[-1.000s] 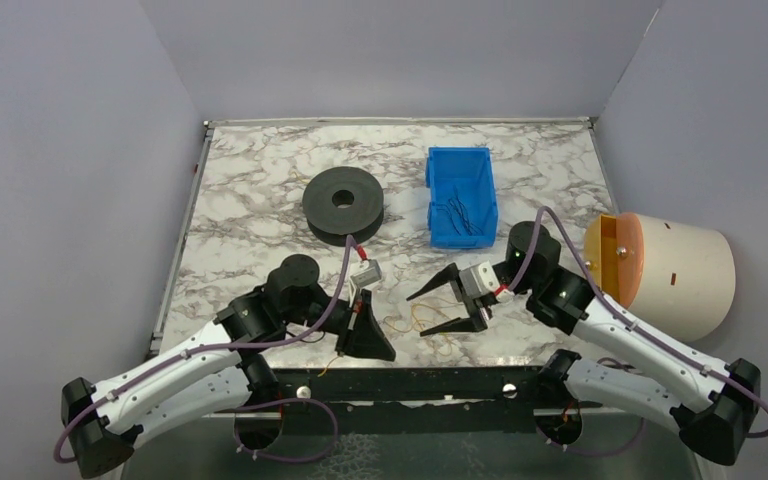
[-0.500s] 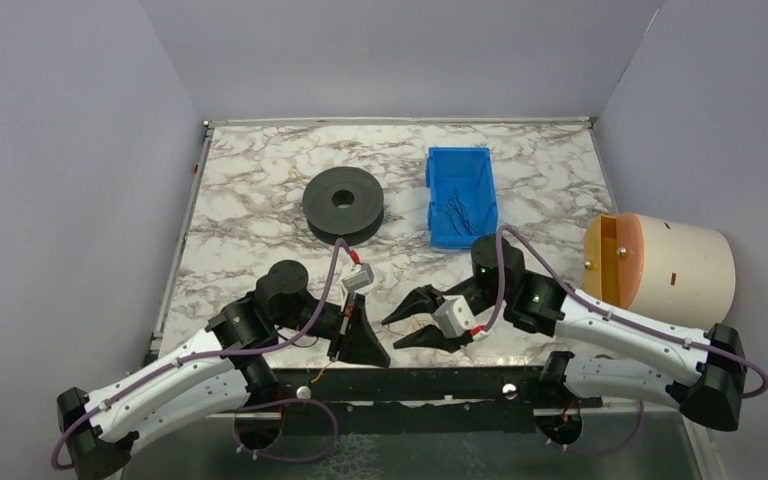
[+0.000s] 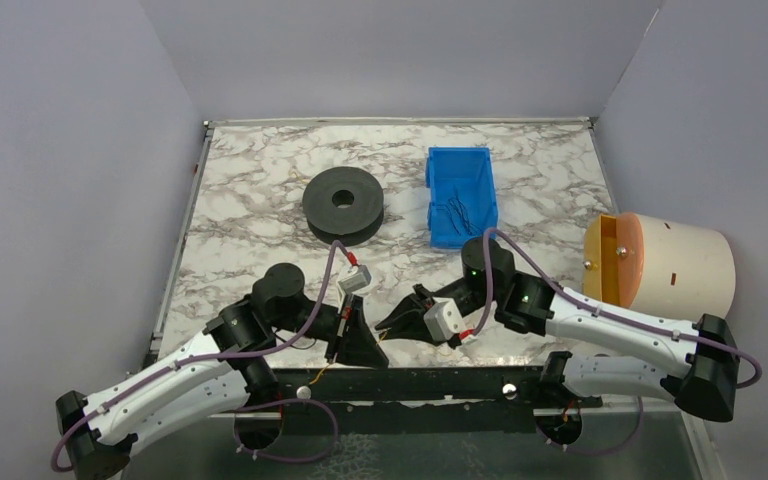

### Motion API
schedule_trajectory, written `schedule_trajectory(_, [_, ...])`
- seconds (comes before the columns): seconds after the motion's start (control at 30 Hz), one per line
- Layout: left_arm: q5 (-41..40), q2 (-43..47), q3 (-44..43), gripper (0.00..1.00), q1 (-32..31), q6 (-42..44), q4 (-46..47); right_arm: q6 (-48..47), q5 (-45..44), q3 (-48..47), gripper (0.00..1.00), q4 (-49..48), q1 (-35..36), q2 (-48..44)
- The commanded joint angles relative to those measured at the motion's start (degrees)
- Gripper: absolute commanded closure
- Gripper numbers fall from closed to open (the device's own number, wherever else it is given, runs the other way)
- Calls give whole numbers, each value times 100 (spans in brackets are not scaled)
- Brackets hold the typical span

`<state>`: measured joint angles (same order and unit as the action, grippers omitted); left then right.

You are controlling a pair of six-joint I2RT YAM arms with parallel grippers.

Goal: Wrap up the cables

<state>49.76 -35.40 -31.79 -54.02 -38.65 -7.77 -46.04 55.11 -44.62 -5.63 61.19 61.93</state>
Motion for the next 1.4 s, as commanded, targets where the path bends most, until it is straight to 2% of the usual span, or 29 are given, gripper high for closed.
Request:
schedule_trajectory(0.0, [140, 65, 50, 100, -21, -24, 191, 83, -140, -108, 85, -271, 57, -54])
schedule_trajectory(0.07, [130, 83, 58, 100, -21, -11, 194, 120, -133, -76, 98, -279, 59, -123])
schedule_trajectory(0.13, [58, 98, 31, 100, -21, 10, 189, 176, -155, -22, 99, -266, 58, -197])
schedule_trajectory(0.17, [-30, 116, 10, 95, -21, 30, 178, 189, -199, 14, 99, -223, 54, -238])
schedule_trajectory(0.23, [-291, 199, -63, 75, -21, 151, 55, 276, -365, 68, 99, -183, 59, -338])
schedule_trajectory(0.4, [-1336, 615, -579, 39, -21, 766, -740, 664, -794, 148, 99, 71, 60, -621])
schedule_trajectory(0.47, [-1694, 725, -894, 19, -21, 1029, -1131, 915, -1092, 196, 99, 145, 55, -774])
schedule_trajectory(0.5, [-1894, 768, -979, 16, -21, 1093, -1231, 1028, -1198, 214, 99, 154, 56, -813])
schedule_trajectory(0.7, [-3097, 1056, -1459, 13, -21, 1477, -1860, 2191, -2232, 272, 99, 258, 60, -1211])
schedule_trajectory(0.97, [-4239, 1061, -1571, 13, -21, 1751, -2183, 3403, -4097, 238, 99, 1057, 57, -1581])
schedule_trajectory(1.2, [-5094, 595, -1588, 13, -21, 1906, -2297, 4705, -5969, 270, 99, 1824, 59, -1854])
schedule_trajectory(1.37, [-5585, -8, -1782, 13, -21, 2167, -2391, 5586, -6801, 307, 99, 2340, 52, -1879])
